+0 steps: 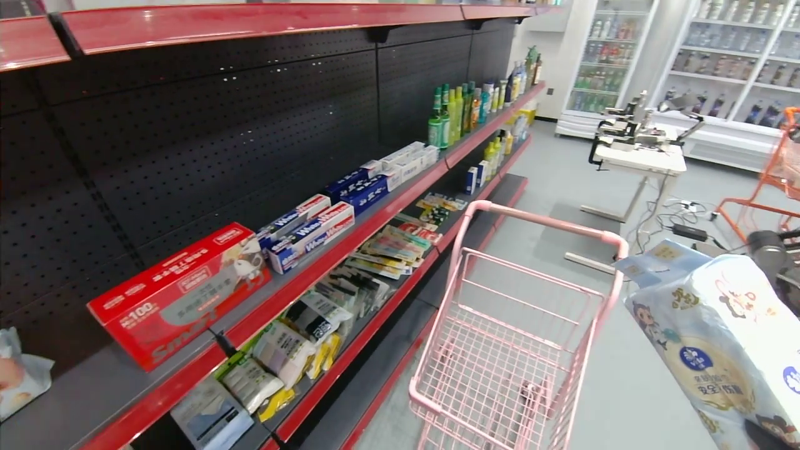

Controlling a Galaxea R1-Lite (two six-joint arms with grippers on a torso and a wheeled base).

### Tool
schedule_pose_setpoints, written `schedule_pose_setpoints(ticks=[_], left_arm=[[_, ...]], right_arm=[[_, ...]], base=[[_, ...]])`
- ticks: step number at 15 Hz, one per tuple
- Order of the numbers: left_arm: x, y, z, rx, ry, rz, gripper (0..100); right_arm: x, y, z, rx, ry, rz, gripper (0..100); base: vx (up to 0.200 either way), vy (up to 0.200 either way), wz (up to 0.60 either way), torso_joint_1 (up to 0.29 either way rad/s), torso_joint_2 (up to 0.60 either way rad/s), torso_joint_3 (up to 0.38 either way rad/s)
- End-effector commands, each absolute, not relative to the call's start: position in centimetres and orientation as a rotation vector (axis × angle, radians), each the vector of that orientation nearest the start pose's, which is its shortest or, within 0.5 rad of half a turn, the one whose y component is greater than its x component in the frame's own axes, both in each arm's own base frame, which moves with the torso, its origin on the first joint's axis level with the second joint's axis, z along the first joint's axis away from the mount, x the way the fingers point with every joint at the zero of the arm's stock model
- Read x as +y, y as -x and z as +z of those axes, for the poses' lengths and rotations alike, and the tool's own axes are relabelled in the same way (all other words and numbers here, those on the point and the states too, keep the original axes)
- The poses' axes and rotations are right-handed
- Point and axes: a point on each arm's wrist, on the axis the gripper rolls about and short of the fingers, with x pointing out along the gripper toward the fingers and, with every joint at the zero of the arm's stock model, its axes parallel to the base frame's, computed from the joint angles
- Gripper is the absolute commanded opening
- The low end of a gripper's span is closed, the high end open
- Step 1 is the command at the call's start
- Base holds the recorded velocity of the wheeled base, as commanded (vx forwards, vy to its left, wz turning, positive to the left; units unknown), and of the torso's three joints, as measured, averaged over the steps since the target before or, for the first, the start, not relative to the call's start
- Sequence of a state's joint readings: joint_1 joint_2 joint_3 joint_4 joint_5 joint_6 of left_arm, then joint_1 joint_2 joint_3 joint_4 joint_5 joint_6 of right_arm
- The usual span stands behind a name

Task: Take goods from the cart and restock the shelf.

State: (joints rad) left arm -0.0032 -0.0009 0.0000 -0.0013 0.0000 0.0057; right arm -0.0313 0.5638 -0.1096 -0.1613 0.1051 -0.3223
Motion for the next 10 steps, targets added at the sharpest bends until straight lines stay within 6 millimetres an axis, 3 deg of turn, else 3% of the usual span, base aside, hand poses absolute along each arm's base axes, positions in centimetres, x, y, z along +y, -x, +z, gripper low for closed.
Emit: schedule_pose_setpoints(ticks=[1,10], left_arm=[[0.01,2.28,7.56,-0.002,-0.006,-0.003,100],[0.01,2.28,7.56,-0.002,-0.006,-0.003,100]], right_arm=[[0.13,-3.58,12.29,0.281,0.299,0.121,0],[0.13,-3.47,12.34,0.270,0.302,0.120,0]], base=[[0.000,0.000,0.60,0.002,0.00,0.002],[0.000,0.000,0.60,0.002,0.00,0.002]])
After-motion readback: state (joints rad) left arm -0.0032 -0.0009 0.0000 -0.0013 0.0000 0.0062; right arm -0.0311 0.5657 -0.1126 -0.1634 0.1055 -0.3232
